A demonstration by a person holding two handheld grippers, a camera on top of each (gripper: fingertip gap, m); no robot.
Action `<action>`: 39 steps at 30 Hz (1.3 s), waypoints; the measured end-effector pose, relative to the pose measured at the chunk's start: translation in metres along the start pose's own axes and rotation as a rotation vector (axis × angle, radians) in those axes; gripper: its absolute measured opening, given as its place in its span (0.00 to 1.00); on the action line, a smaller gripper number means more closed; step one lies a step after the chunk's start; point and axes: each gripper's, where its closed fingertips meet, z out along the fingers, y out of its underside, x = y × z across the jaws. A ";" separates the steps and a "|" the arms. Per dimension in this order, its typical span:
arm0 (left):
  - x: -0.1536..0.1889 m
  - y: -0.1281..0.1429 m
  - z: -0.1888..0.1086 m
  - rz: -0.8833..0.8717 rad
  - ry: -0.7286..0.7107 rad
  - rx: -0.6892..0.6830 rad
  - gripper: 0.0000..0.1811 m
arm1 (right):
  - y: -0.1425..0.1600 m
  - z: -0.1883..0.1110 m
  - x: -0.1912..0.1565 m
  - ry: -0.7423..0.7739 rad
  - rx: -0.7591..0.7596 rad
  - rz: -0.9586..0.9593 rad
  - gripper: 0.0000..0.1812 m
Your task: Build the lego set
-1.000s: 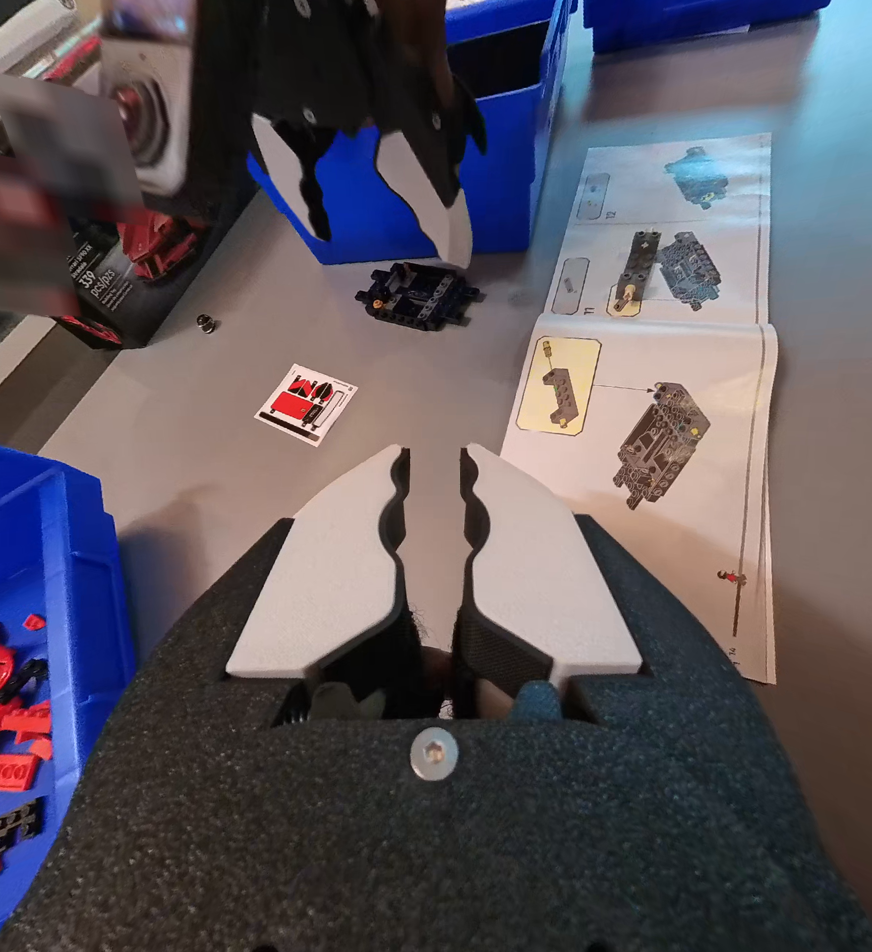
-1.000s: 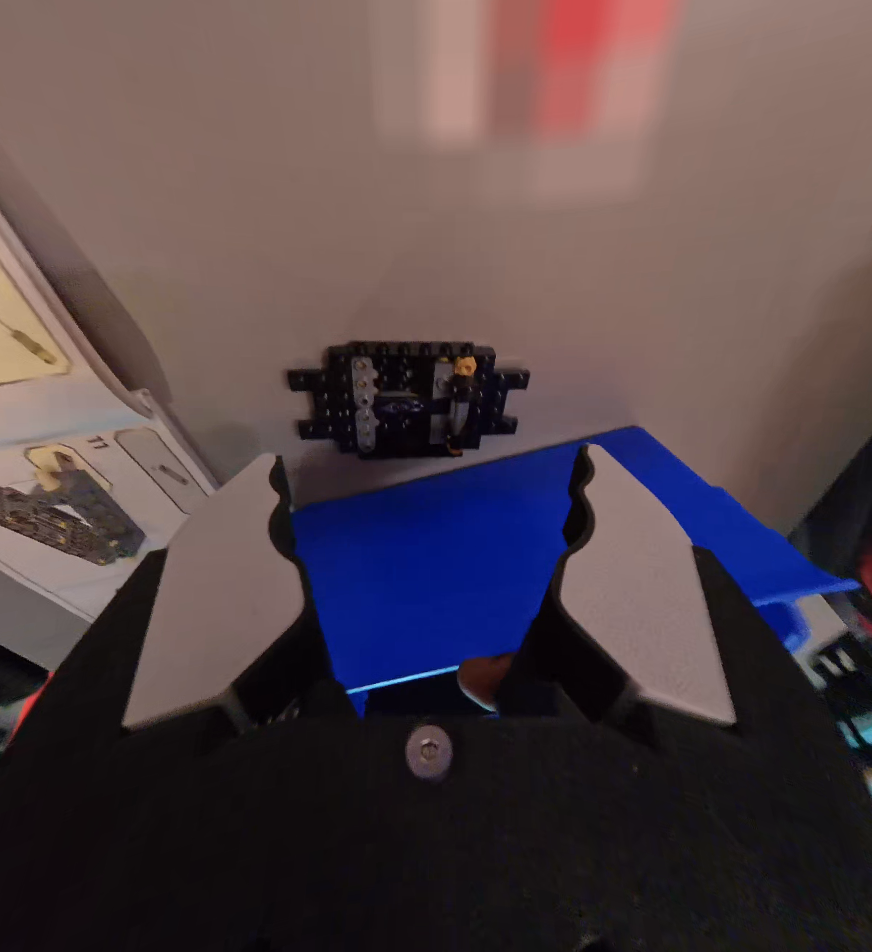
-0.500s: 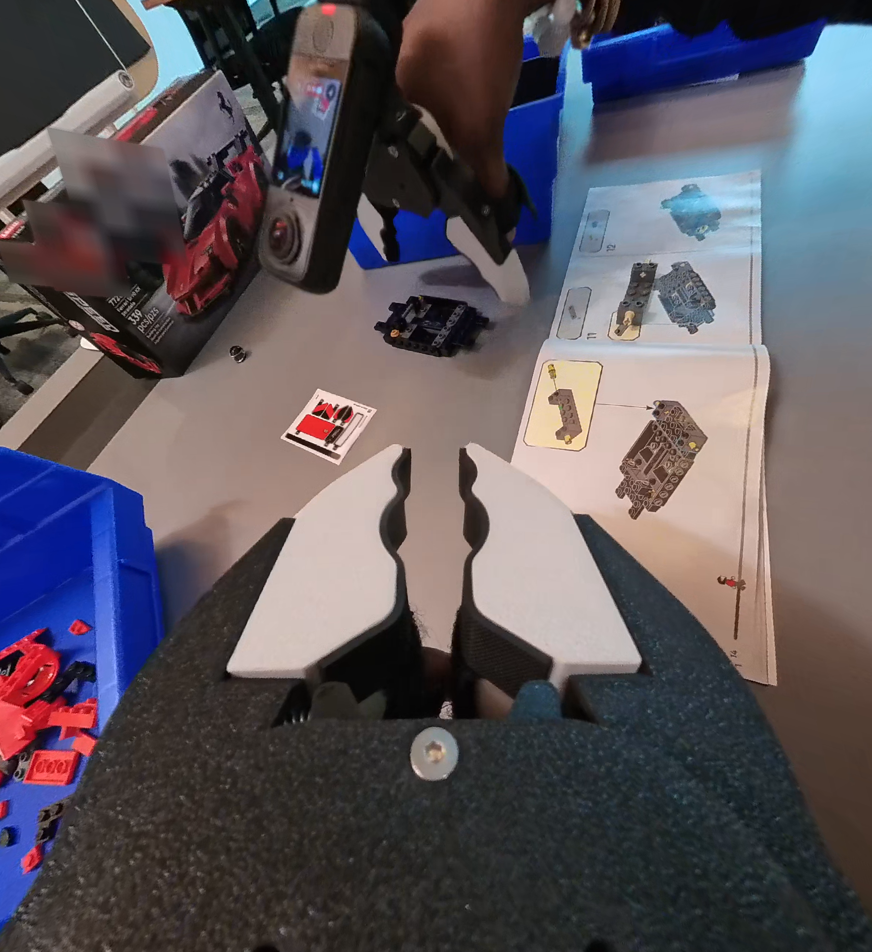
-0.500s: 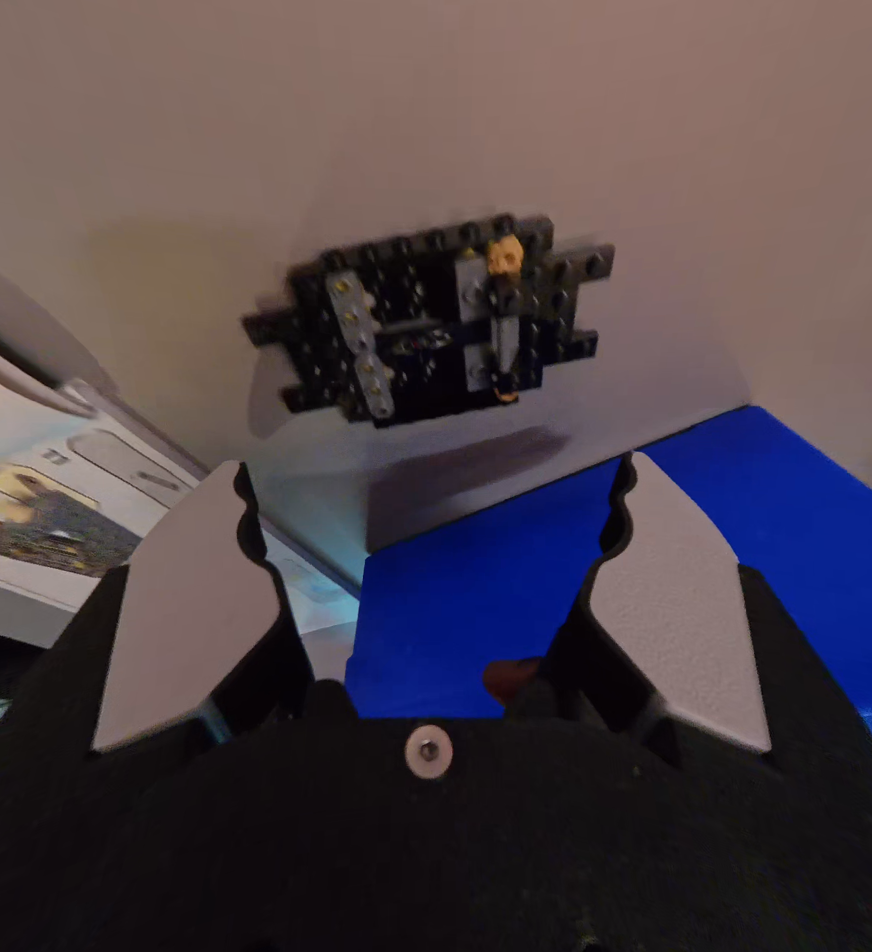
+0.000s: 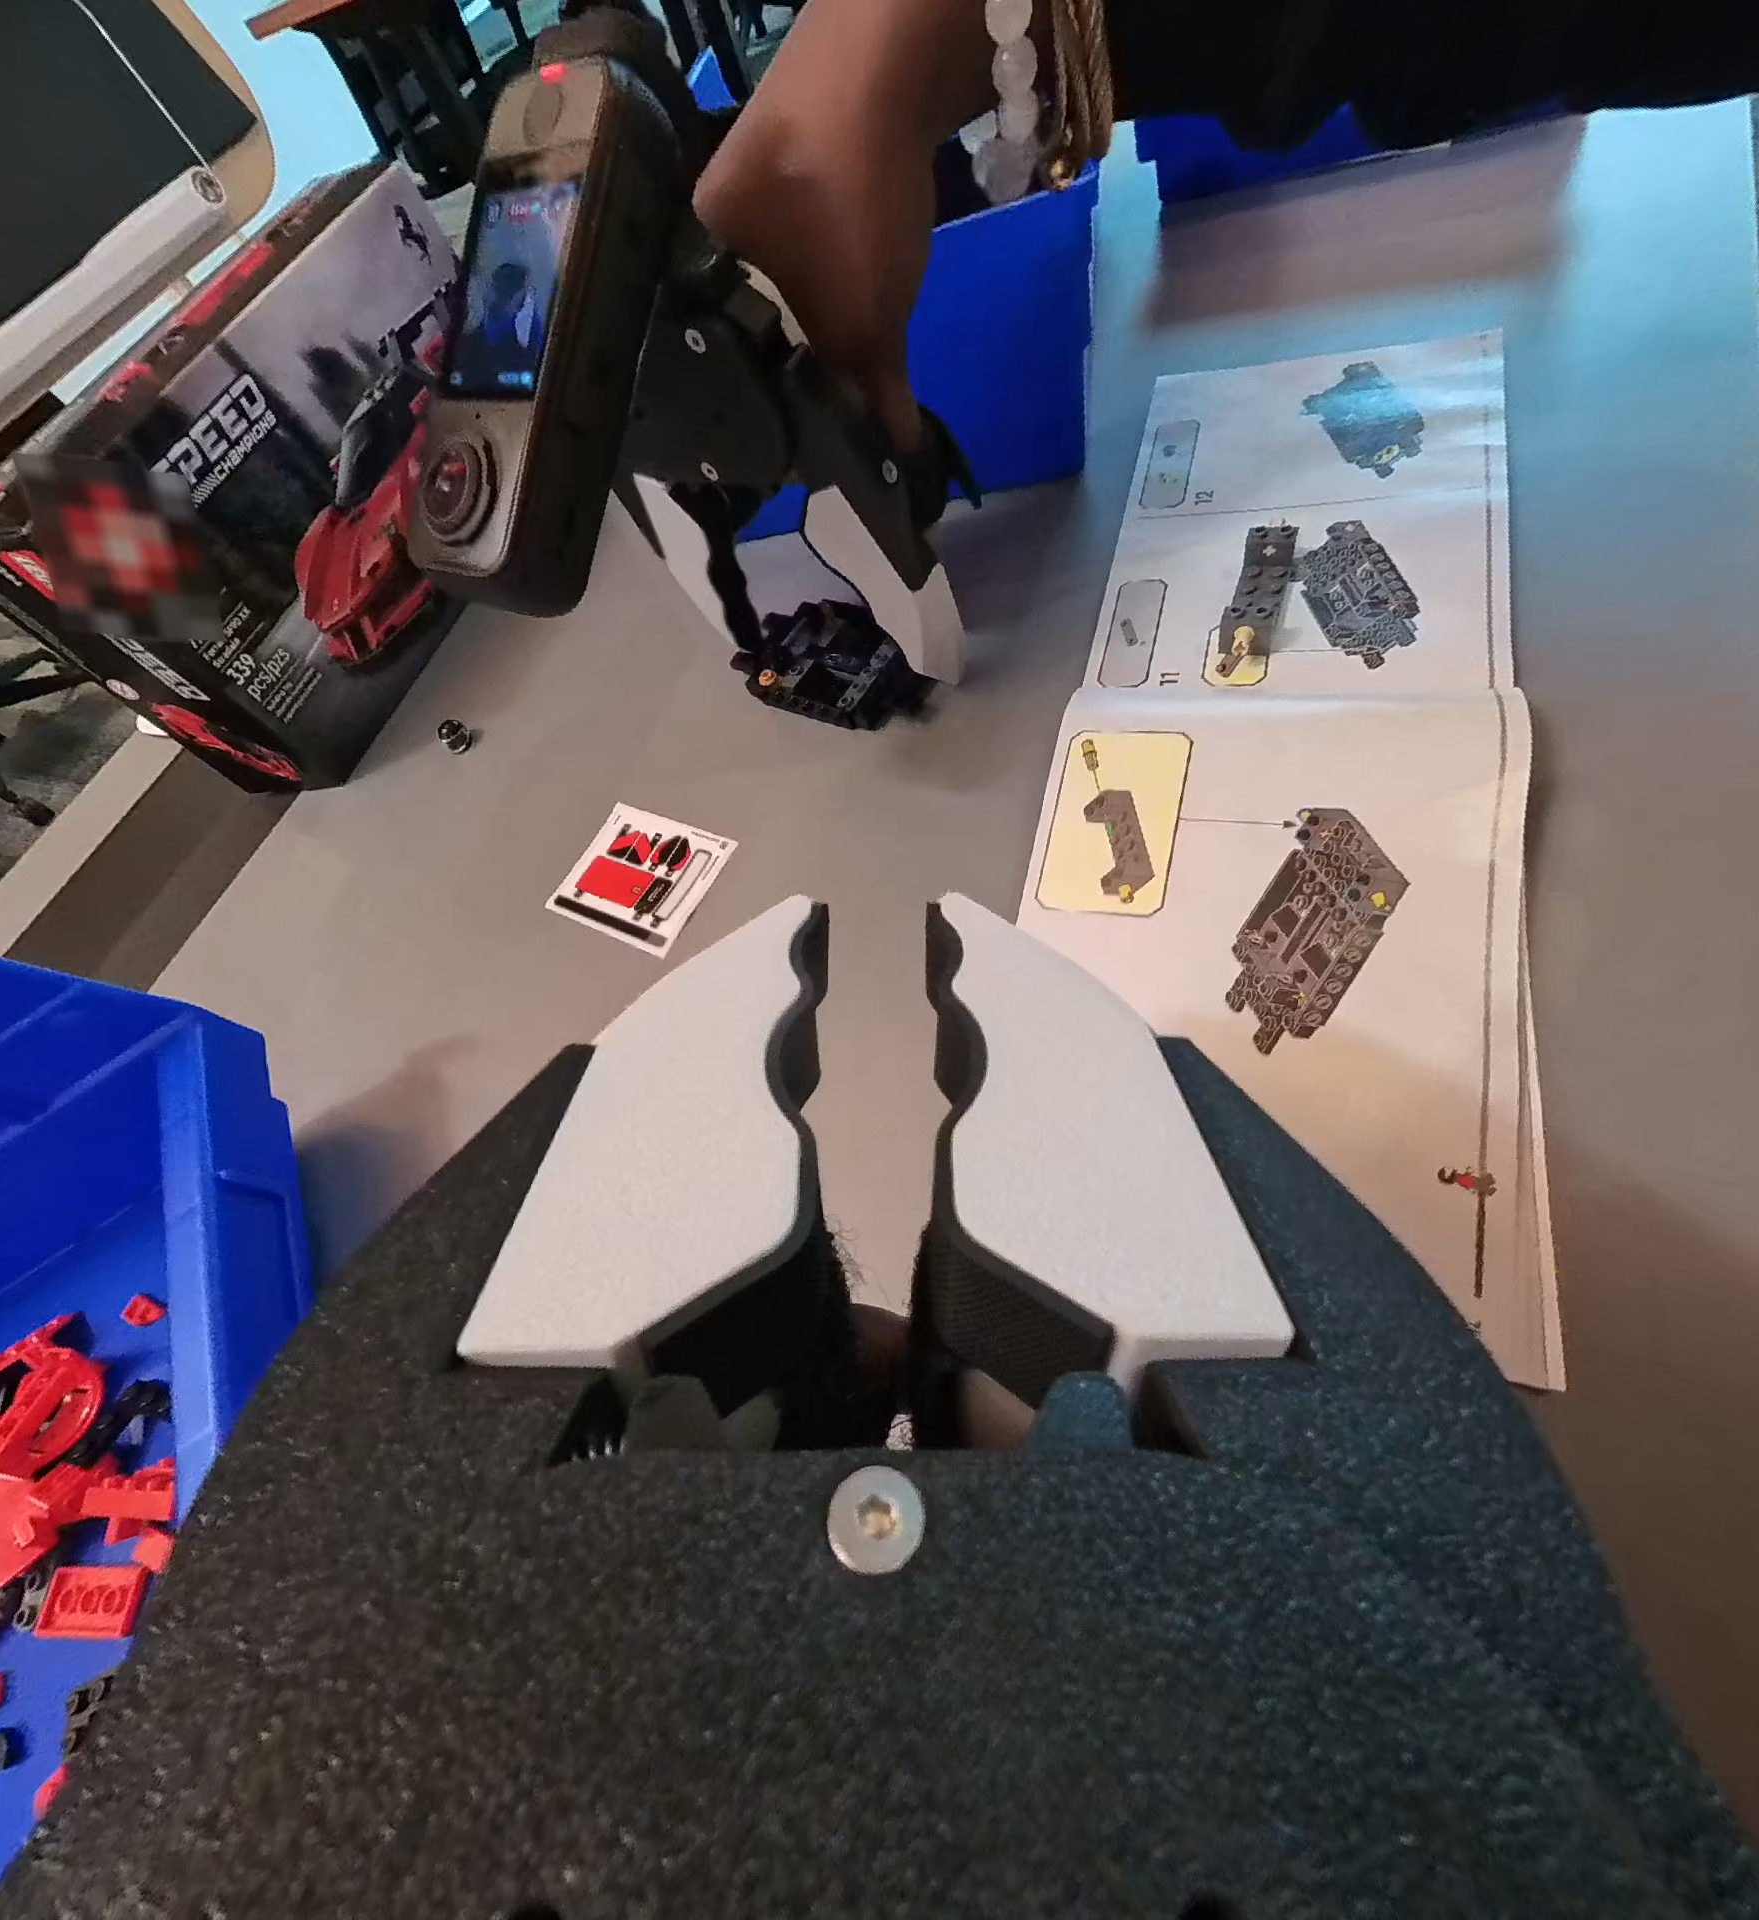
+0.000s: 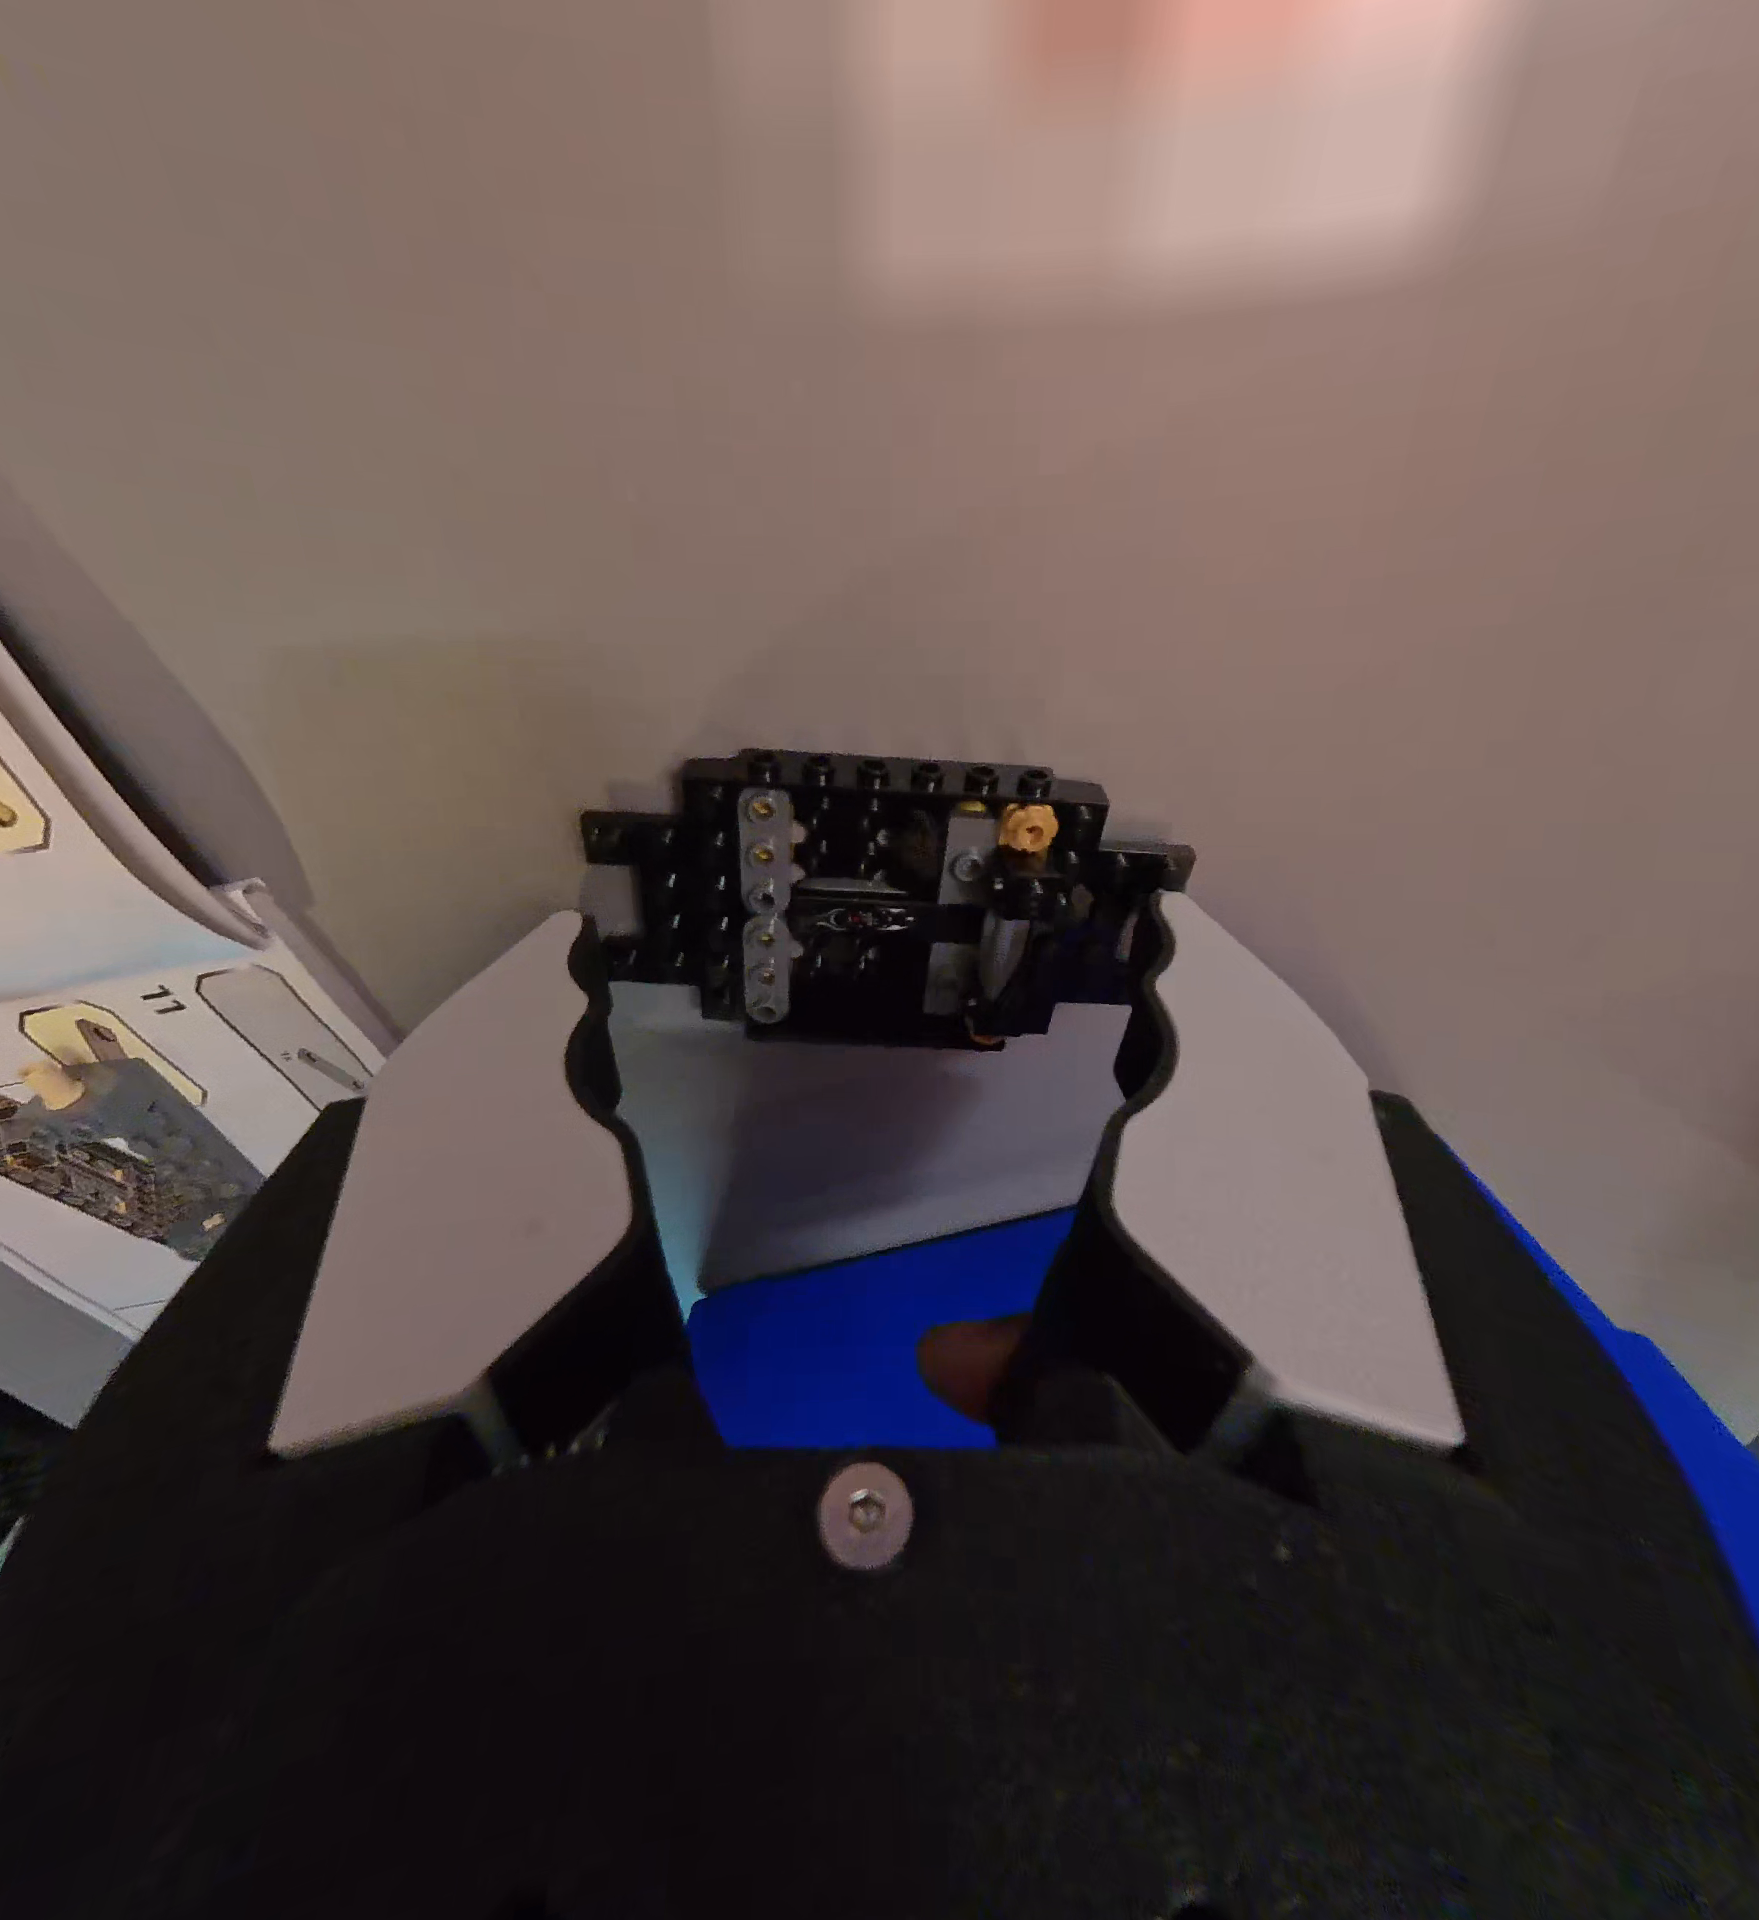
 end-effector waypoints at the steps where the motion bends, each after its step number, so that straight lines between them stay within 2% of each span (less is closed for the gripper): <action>1: 0.000 0.001 0.000 0.000 -0.001 -0.002 0.10 | 0.001 0.001 -0.001 -0.008 -0.011 0.012 0.52; 5: -0.003 0.001 -0.002 -0.002 -0.011 0.002 0.10 | 0.000 0.001 -0.001 -0.001 -0.018 0.013 0.52; 10: -0.005 0.001 -0.003 -0.004 -0.017 0.008 0.10 | -0.006 -0.006 -0.013 -0.007 0.022 -0.075 0.52; 14: -0.005 0.003 -0.002 -0.007 -0.016 0.005 0.10 | -0.015 -0.031 -0.039 0.011 0.083 -0.260 0.51; 15: -0.005 0.003 -0.001 -0.007 -0.015 0.005 0.10 | -0.016 -0.037 -0.048 0.015 0.094 -0.311 0.46; 18: -0.004 0.004 0.001 -0.007 -0.010 -0.001 0.10 | -0.016 -0.046 -0.074 0.008 0.099 -0.466 0.45; 24: -0.001 0.004 0.003 0.005 0.000 -0.007 0.10 | -0.017 -0.033 -0.107 -0.007 0.086 -0.695 0.44; 31: 0.001 0.008 0.006 -0.002 0.021 -0.013 0.10 | -0.028 -0.038 -0.159 -0.036 0.118 -0.989 0.45; 34: 0.004 0.012 0.010 -0.003 0.044 -0.028 0.10 | -0.025 -0.031 -0.161 0.017 0.047 -1.015 0.46; 39: 0.014 0.014 0.016 0.021 0.095 -0.043 0.10 | -0.027 -0.041 -0.149 0.083 0.184 -0.838 0.51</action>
